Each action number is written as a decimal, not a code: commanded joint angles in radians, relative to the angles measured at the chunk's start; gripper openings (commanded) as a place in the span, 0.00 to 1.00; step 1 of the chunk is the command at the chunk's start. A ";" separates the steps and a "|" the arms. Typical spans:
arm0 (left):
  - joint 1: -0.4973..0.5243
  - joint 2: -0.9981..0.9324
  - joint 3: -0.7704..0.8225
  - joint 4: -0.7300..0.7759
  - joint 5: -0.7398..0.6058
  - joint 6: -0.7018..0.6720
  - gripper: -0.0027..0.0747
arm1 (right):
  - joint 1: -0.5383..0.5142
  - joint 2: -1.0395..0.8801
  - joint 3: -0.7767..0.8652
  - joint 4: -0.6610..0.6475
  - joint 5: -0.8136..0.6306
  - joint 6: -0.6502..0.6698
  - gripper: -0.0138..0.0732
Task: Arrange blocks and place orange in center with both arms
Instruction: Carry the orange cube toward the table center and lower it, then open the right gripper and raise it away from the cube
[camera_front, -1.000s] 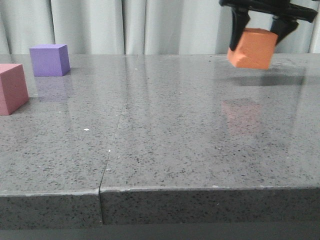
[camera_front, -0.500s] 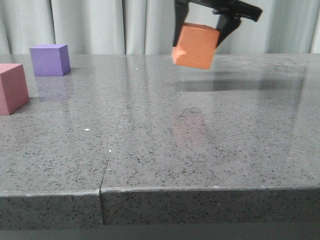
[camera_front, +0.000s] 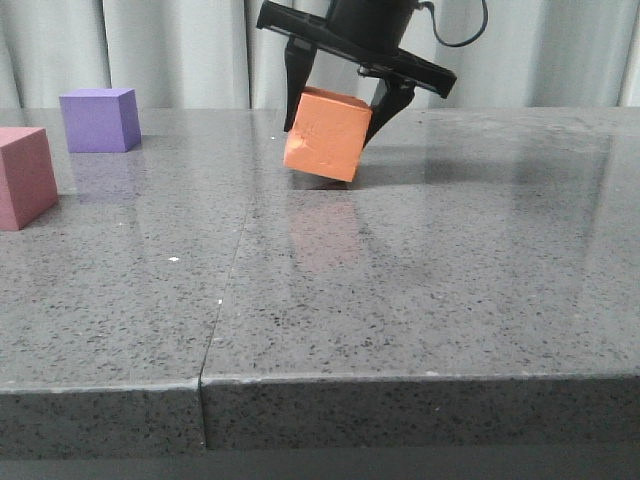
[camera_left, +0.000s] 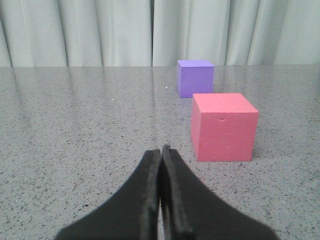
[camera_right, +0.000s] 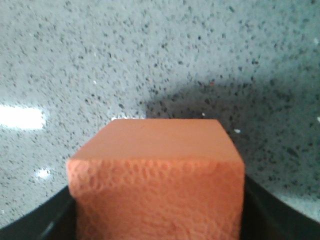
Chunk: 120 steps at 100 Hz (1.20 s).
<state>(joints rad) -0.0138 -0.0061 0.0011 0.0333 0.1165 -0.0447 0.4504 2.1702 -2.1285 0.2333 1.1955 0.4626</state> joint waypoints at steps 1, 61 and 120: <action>0.004 -0.028 0.040 -0.006 -0.082 -0.007 0.01 | -0.001 -0.060 -0.038 0.019 -0.057 -0.001 0.55; 0.004 -0.028 0.040 -0.006 -0.082 -0.007 0.01 | -0.002 -0.022 -0.038 0.018 -0.071 -0.002 0.87; 0.004 -0.028 0.040 -0.006 -0.082 -0.007 0.01 | -0.002 -0.061 -0.048 0.044 -0.037 -0.002 0.88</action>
<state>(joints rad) -0.0138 -0.0061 0.0011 0.0333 0.1165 -0.0447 0.4504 2.2034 -2.1370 0.2545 1.1758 0.4650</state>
